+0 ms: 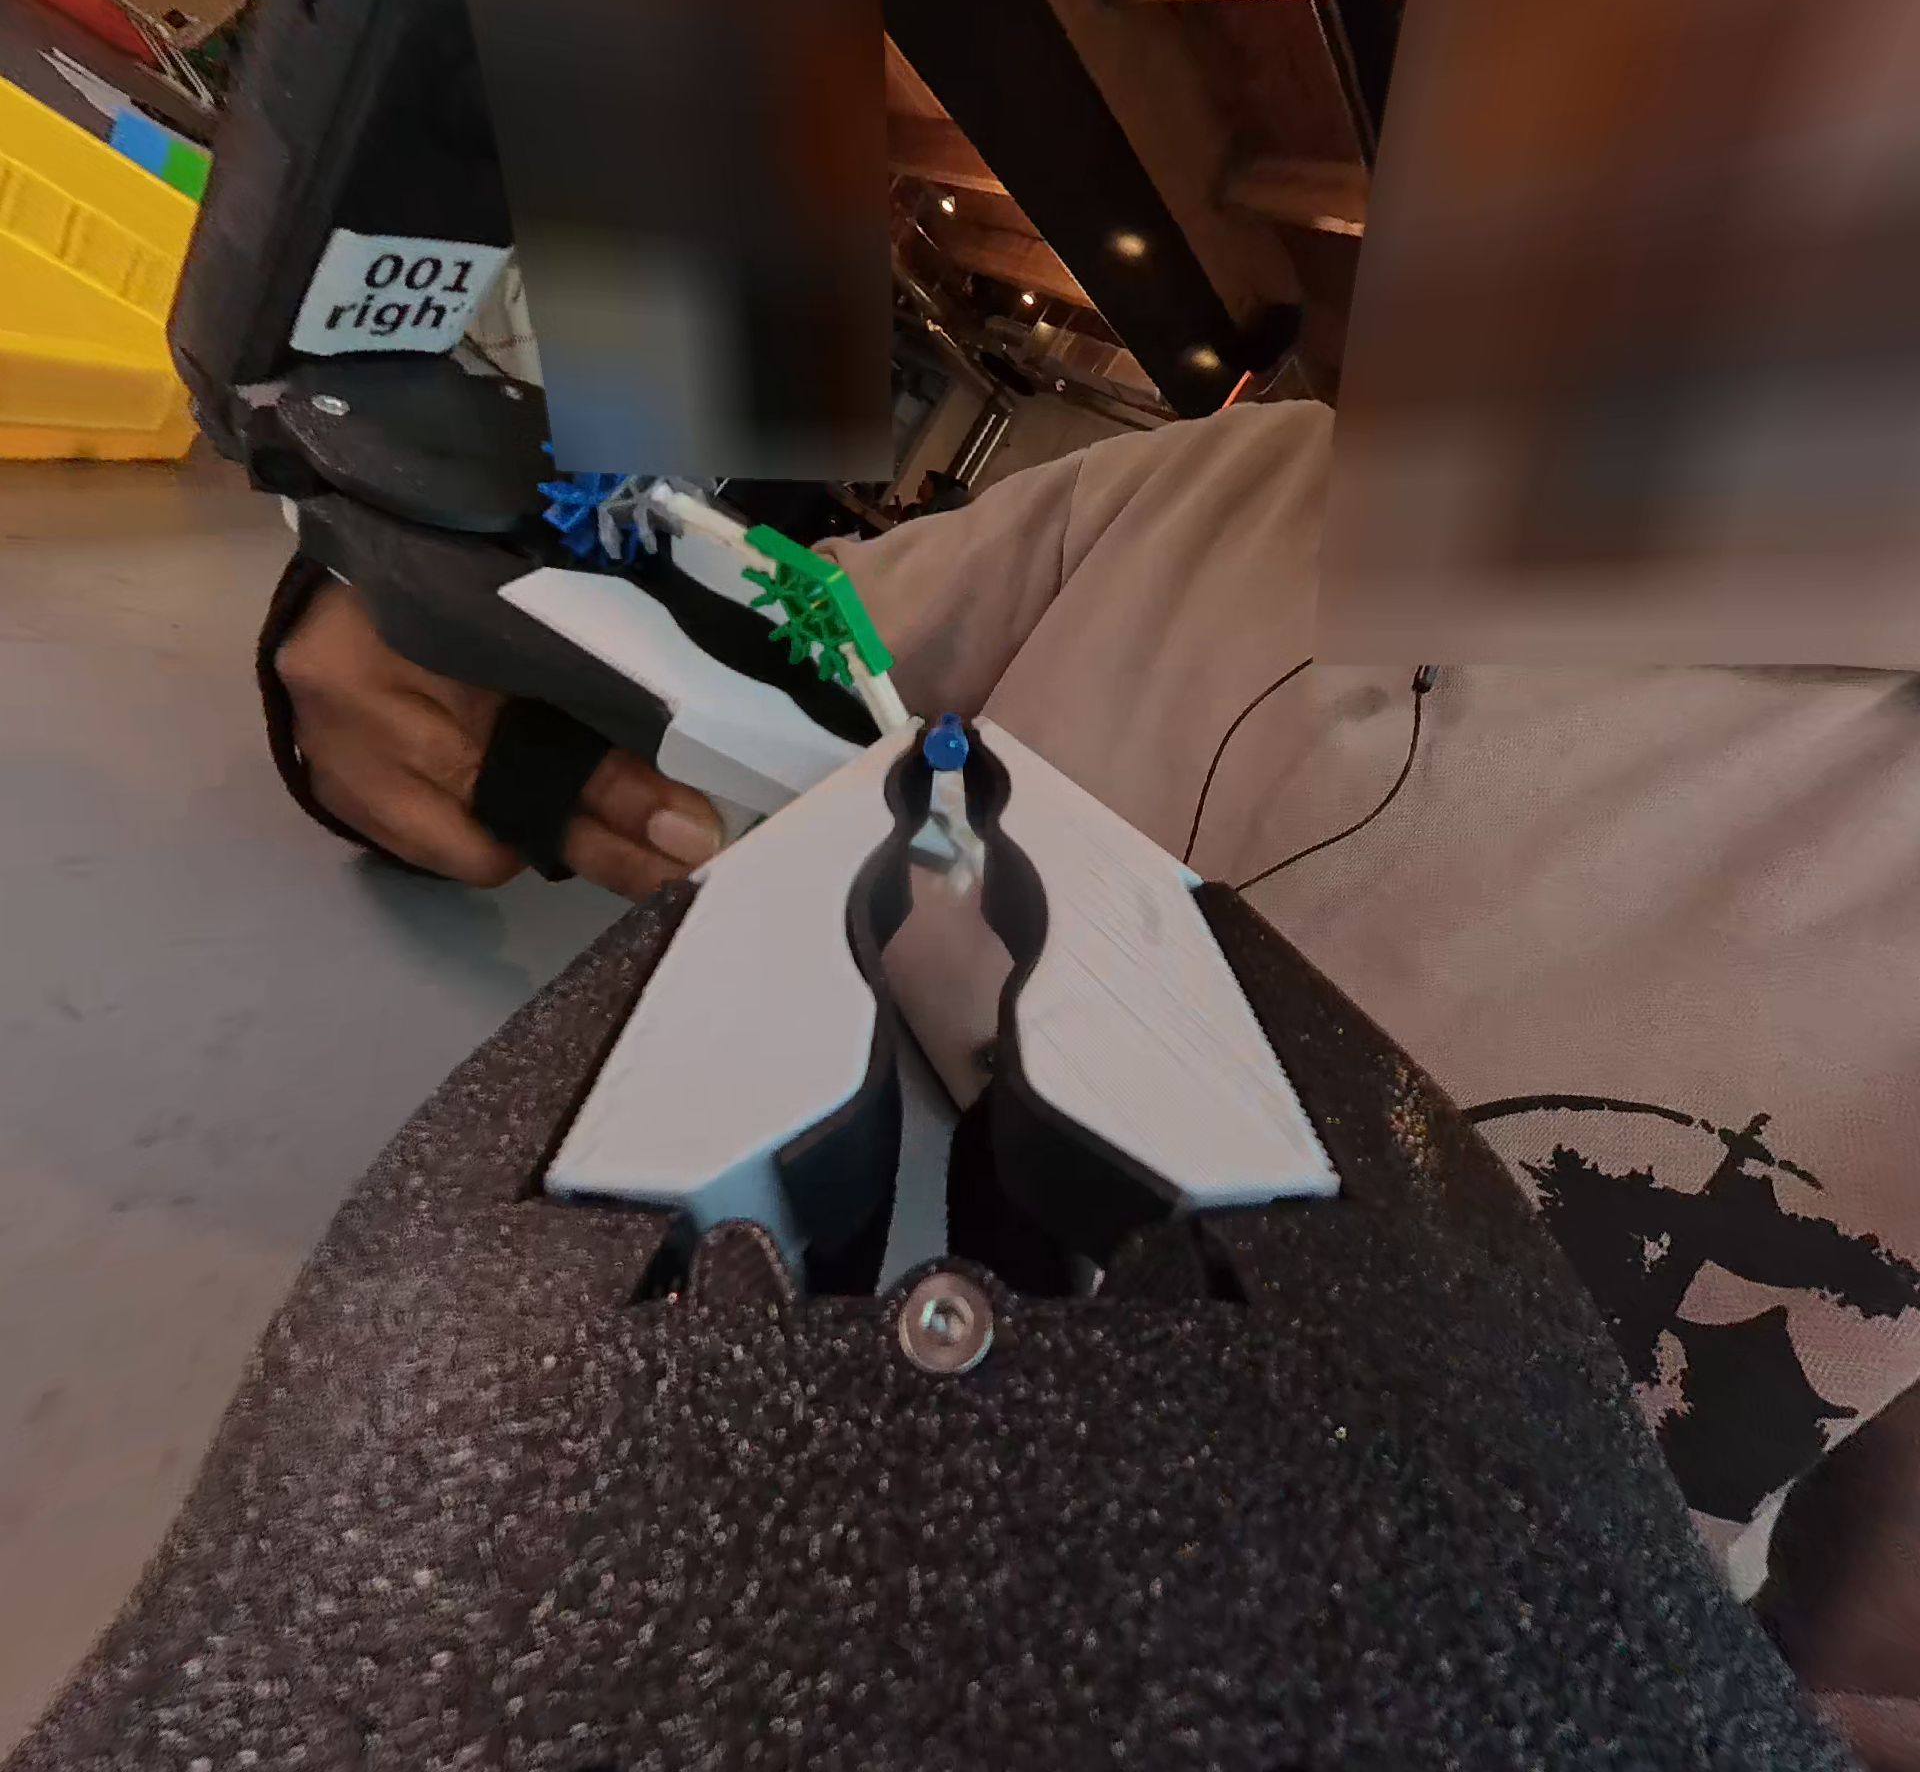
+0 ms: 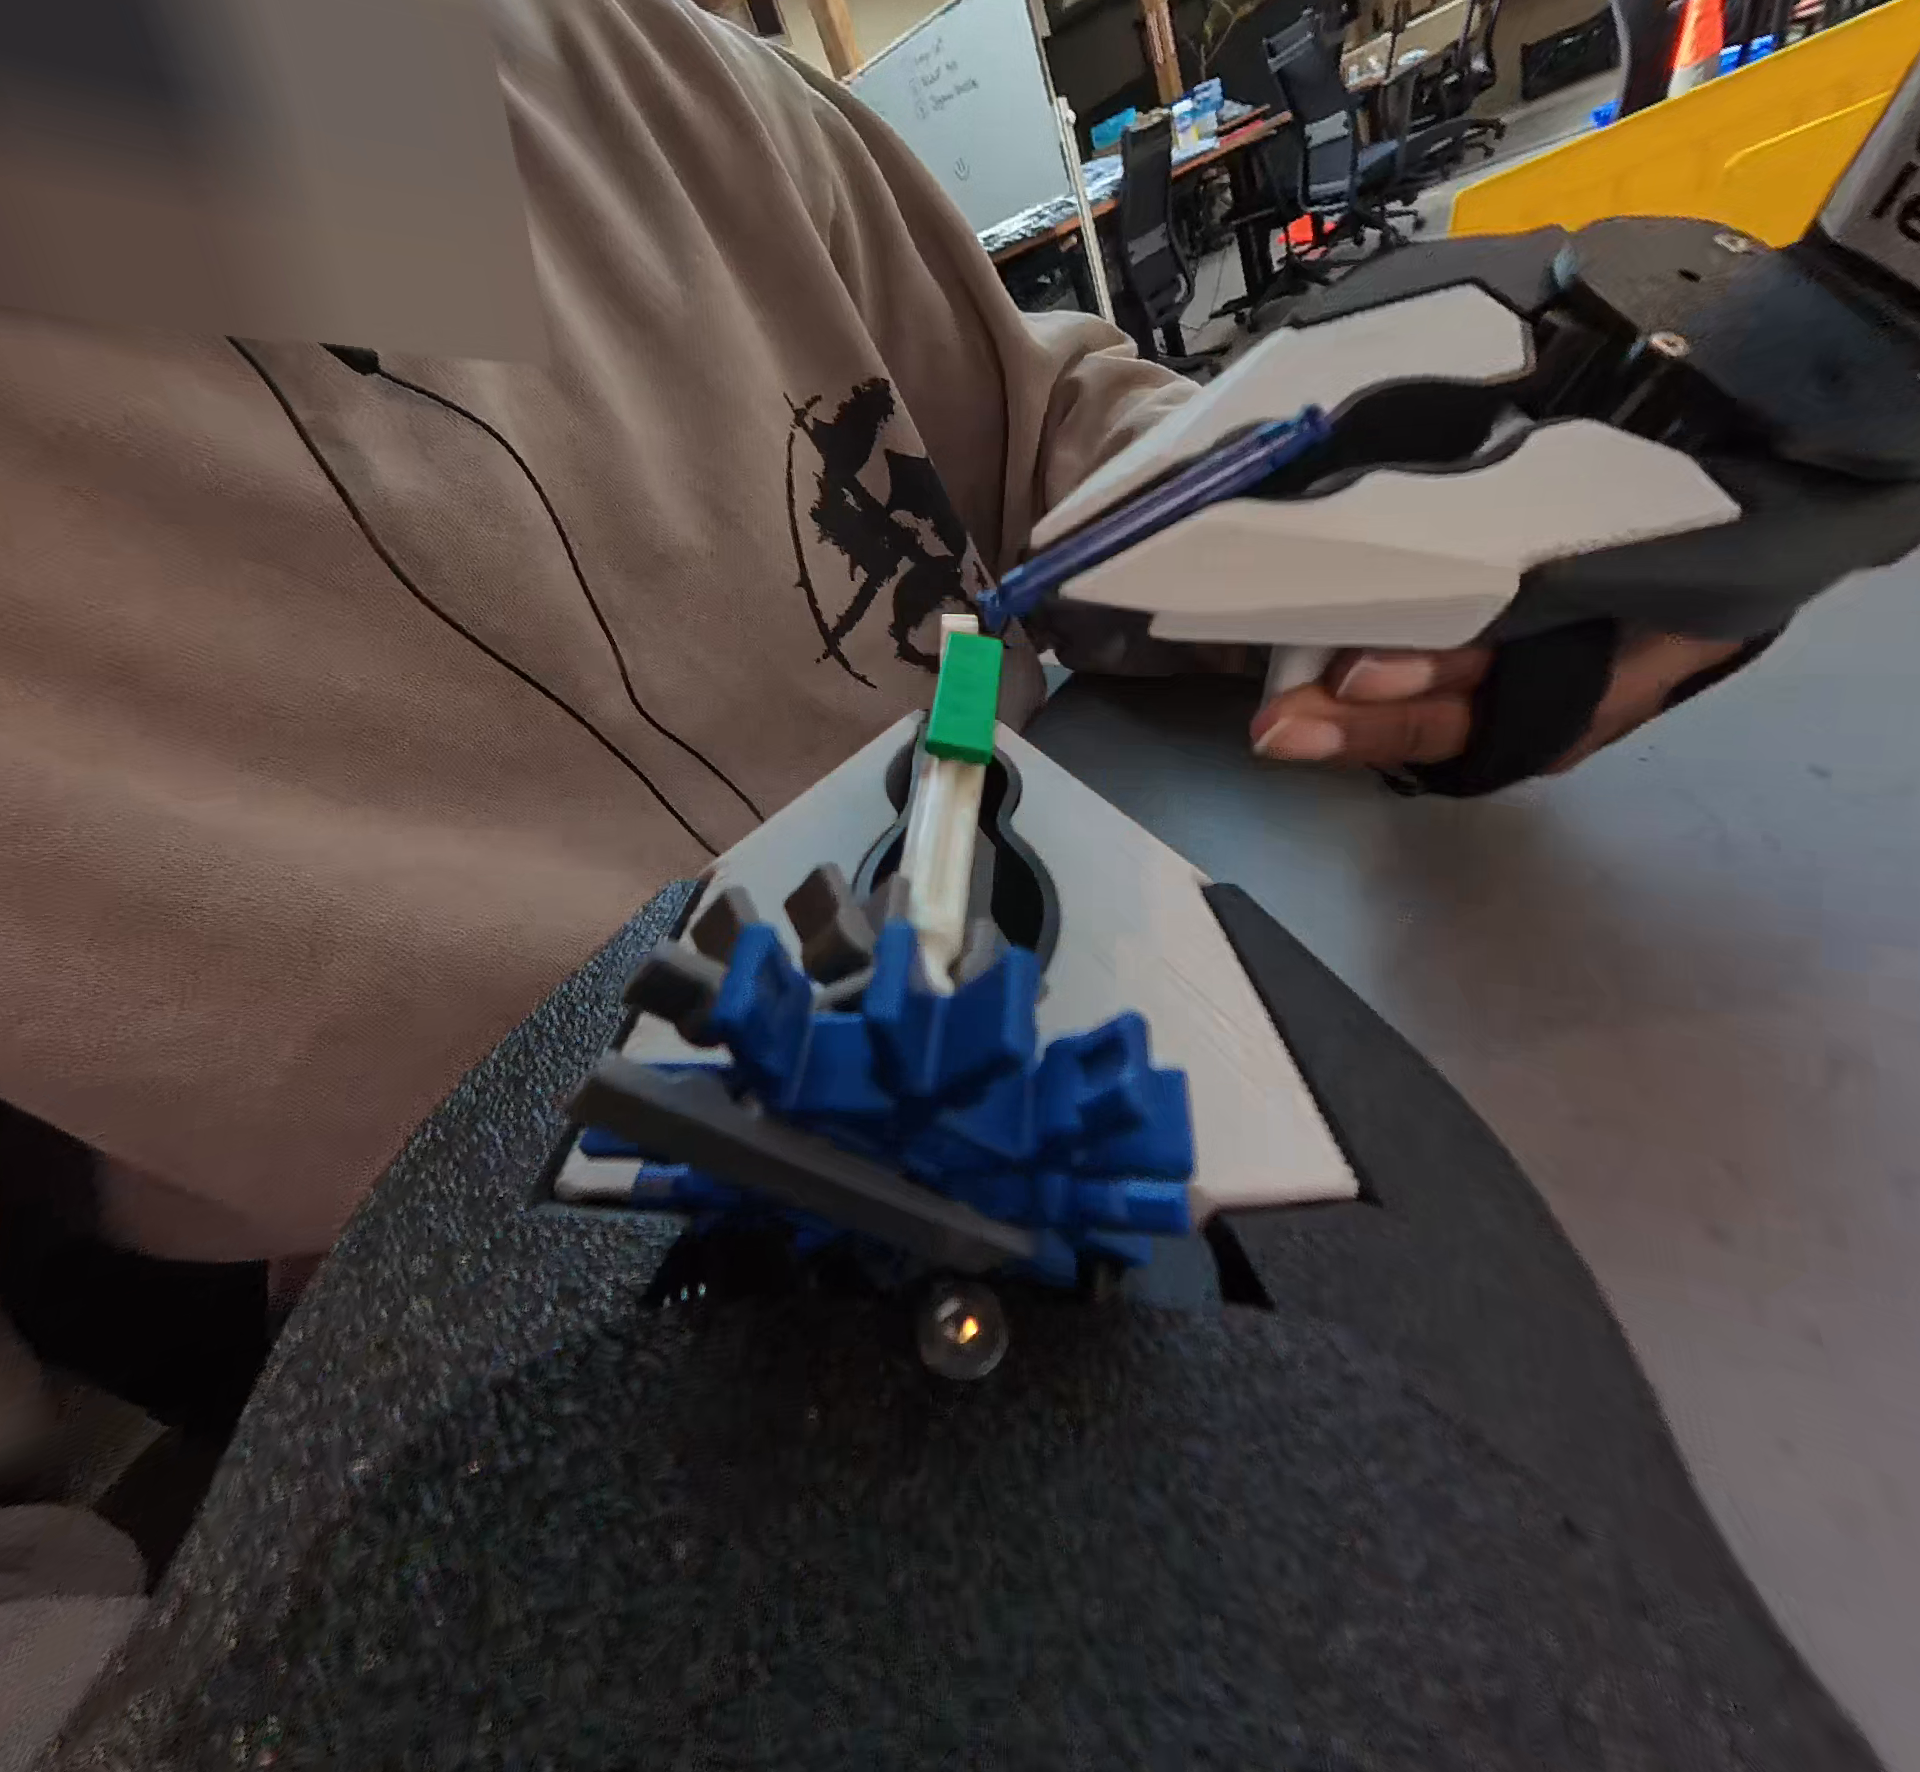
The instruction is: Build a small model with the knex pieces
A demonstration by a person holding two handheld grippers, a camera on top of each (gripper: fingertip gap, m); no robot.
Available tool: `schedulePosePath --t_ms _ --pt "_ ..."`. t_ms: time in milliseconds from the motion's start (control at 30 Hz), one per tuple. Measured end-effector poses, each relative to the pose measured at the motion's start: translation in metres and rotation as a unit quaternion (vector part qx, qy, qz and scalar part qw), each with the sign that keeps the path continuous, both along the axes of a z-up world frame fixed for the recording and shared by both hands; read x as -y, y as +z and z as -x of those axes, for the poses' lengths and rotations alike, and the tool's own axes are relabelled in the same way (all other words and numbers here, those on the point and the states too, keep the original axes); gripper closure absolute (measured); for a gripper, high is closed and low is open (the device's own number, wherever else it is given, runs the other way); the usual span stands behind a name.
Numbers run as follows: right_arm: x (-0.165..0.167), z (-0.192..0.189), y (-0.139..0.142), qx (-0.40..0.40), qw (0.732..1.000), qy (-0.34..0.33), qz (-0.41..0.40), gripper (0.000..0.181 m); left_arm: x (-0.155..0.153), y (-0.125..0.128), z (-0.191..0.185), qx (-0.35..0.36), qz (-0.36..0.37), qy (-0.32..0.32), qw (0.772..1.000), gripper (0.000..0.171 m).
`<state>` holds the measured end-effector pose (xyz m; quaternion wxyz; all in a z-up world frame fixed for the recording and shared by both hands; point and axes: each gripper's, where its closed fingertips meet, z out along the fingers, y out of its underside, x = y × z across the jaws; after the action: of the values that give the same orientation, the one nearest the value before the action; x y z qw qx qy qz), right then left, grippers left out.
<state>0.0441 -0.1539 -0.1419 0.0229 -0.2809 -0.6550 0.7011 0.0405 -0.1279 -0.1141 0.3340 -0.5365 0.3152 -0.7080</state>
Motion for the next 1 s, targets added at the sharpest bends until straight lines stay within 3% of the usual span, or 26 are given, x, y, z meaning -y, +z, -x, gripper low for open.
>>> schedulePosePath --t_ms 67,167,267,333,433,567,633,700,800,1000 --pt "-0.015 0.006 -0.007 0.004 0.998 -0.050 -0.031 0.177 -0.013 0.004 0.012 -0.006 -0.007 0.052 0.999 0.167" --pt "-0.063 0.026 -0.027 0.021 0.972 -0.197 -0.130 0.177 -0.058 -0.015 0.048 -0.105 -0.031 0.228 0.968 0.167" --pt "-0.124 0.035 -0.061 0.073 0.898 -0.332 -0.280 0.177 -0.100 -0.025 0.113 -0.186 -0.041 0.411 0.892 0.167" --pt "-0.145 0.033 -0.074 0.098 0.855 -0.370 -0.349 0.177 -0.112 -0.030 0.153 -0.230 -0.046 0.494 0.837 0.166" --pt "-0.155 0.031 -0.083 0.115 0.813 -0.385 -0.421 0.174 -0.119 -0.034 0.198 -0.272 -0.044 0.572 0.773 0.166" --pt "-0.156 0.028 -0.096 0.111 0.754 -0.363 -0.536 0.160 -0.115 -0.021 0.258 -0.282 -0.051 0.667 0.687 0.166" --pt "-0.149 0.030 -0.096 0.102 0.757 -0.352 -0.541 0.158 -0.105 -0.014 0.295 -0.296 -0.047 0.717 0.630 0.166" --pt "-0.139 0.033 -0.094 0.100 0.782 -0.343 -0.510 0.157 -0.092 -0.011 0.334 -0.313 -0.034 0.760 0.568 0.166" --pt "-0.134 0.033 -0.089 0.095 0.801 -0.340 -0.484 0.157 -0.074 -0.018 0.377 -0.342 -0.003 0.793 0.505 0.166" --pt "-0.130 0.033 -0.083 0.090 0.815 -0.338 -0.461 0.162 -0.059 -0.036 0.410 -0.398 0.032 0.795 0.456 0.167"
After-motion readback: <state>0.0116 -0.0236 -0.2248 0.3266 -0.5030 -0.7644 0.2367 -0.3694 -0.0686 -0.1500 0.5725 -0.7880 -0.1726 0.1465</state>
